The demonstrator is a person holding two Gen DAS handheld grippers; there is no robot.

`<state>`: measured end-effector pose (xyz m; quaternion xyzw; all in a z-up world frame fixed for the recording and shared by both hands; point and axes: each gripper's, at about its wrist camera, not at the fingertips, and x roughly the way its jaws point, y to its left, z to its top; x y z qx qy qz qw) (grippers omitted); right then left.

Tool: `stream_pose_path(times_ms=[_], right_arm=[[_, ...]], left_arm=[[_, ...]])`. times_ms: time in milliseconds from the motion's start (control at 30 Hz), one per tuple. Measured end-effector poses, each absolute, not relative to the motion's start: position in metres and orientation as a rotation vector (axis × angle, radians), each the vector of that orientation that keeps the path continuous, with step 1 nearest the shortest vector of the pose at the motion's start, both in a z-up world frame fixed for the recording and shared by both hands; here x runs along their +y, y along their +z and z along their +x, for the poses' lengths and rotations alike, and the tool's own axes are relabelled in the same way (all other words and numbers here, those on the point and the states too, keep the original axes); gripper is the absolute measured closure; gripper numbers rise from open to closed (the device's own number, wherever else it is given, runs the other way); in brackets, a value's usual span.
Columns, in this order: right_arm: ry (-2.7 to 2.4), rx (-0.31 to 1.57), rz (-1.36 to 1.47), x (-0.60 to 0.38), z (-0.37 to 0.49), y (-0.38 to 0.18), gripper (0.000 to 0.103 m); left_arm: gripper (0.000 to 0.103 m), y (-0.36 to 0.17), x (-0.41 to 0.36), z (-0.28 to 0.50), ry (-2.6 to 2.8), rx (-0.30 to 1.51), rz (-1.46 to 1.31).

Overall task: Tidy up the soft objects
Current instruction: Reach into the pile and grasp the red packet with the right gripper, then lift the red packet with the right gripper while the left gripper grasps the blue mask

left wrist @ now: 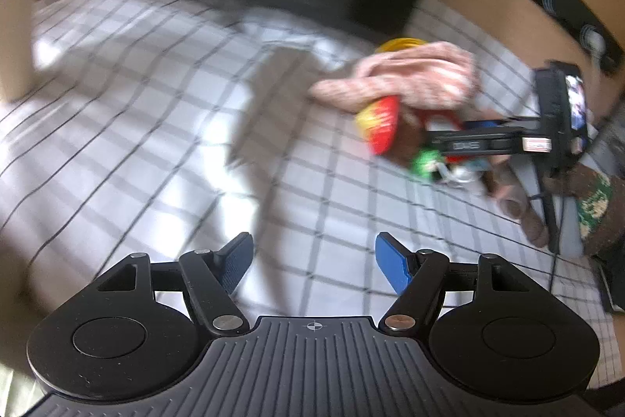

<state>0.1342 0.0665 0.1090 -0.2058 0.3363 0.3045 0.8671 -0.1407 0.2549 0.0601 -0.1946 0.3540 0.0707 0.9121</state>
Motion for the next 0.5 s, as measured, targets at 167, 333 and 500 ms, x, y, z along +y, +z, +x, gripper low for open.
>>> stream_pose_path(times_ms=[167, 333, 500], right_arm=[[0.665, 0.768, -0.348, 0.046, 0.126, 0.121, 0.047], [0.634, 0.756, -0.308, -0.005, 0.084, 0.140, 0.048], [0.516, 0.744, -0.239, -0.067, 0.035, 0.155, 0.048]], left_arm=[[0.029, 0.059, 0.263, -0.143, 0.219, 0.738, -0.449], [0.029, 0.061, 0.243, -0.101, 0.103, 0.757, -0.488], [0.029, 0.077, 0.189, -0.040, -0.109, 0.749, -0.414]])
